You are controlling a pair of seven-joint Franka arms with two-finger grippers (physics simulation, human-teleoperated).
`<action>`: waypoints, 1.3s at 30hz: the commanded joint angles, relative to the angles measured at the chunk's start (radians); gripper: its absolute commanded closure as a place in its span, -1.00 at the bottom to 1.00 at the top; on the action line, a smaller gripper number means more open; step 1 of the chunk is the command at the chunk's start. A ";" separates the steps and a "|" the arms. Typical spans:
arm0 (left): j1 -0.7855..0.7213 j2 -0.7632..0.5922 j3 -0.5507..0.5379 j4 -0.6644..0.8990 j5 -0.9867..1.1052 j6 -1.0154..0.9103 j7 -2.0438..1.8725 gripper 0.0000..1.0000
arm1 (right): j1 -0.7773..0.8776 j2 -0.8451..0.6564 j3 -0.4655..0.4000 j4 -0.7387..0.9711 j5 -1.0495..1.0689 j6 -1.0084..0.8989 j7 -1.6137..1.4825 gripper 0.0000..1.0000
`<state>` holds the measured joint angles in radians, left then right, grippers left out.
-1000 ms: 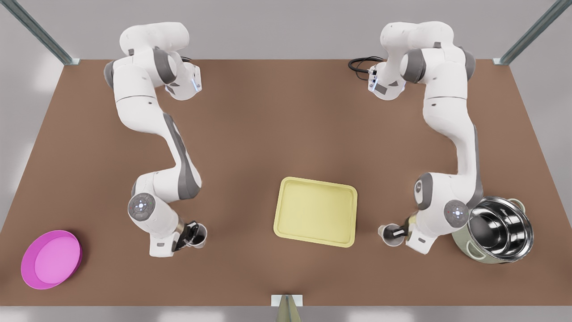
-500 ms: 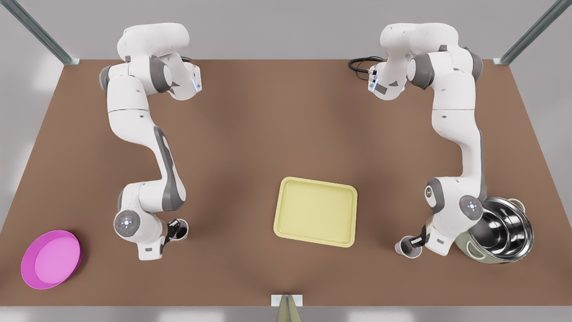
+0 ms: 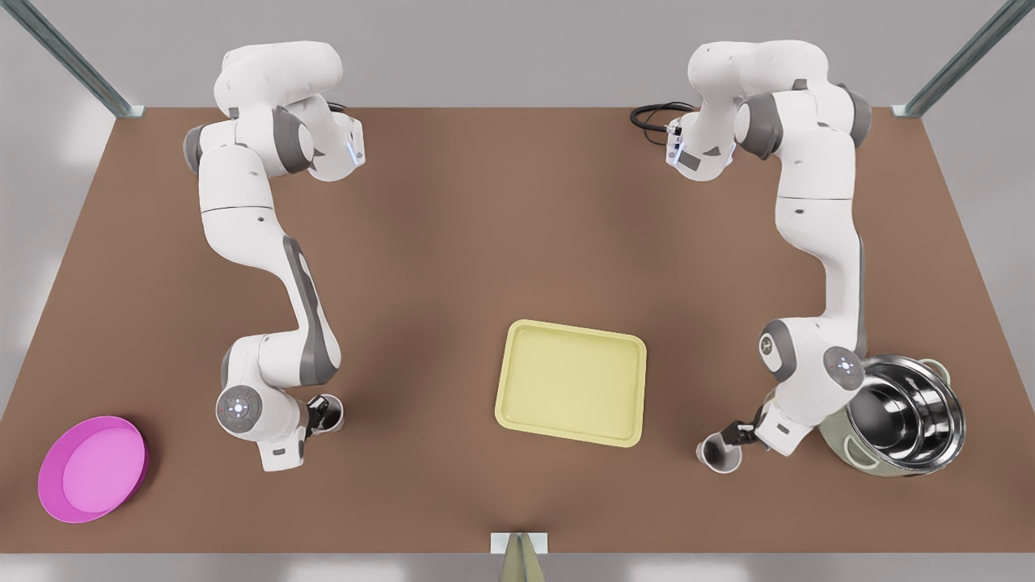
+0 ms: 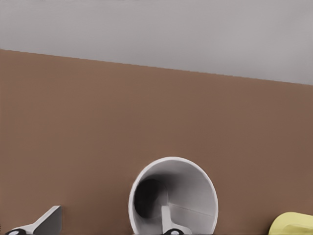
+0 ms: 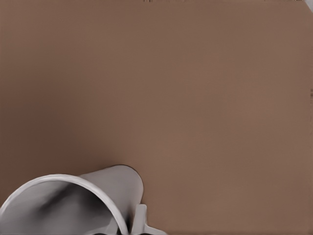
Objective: Use the left arm to pick up the white IKEA cup from the tray and place it on the middle-left position; use the right arm to pick up the white IKEA cup from the tray and place it on the middle-right position
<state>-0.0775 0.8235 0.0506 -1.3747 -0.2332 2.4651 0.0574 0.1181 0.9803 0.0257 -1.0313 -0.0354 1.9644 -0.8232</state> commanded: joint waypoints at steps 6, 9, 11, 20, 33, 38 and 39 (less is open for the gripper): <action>-0.001 -0.001 0.002 0.000 0.028 0.003 0.005 -1.00 | 0.000 -0.002 -0.001 0.000 -0.001 0.001 -0.031 0.33; 0.001 -0.001 0.002 0.002 0.028 0.003 0.009 -1.00 | 0.002 -0.003 -0.001 0.002 -0.001 -0.001 -0.031 0.22; 0.001 -0.001 0.003 0.012 0.028 0.003 0.012 -1.00 | 0.002 -0.005 0.002 0.000 -0.001 -0.006 -0.031 0.07; 0.008 -0.387 0.040 0.075 0.055 -0.793 0.019 -1.00 | -0.002 -0.025 0.043 0.004 0.000 -0.006 -0.034 -0.37; -0.034 -0.708 0.028 -0.276 0.181 -0.712 0.044 -1.00 | 0.008 -0.299 0.094 0.002 0.153 -0.223 0.053 -0.92; -0.053 -0.693 0.028 -0.253 0.190 -0.713 0.045 -1.00 | -0.003 -0.468 0.097 -0.001 0.026 -0.581 0.700 -1.00; -0.053 -0.692 0.028 -0.253 0.189 -0.712 0.044 -1.00 | -0.005 -0.474 0.089 -0.001 0.028 -0.584 0.733 -1.00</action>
<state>-0.1341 0.1321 0.0780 -1.6285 -0.0455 1.7681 0.0943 0.1132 0.5159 0.1178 -1.0327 0.0258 1.5830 -0.6508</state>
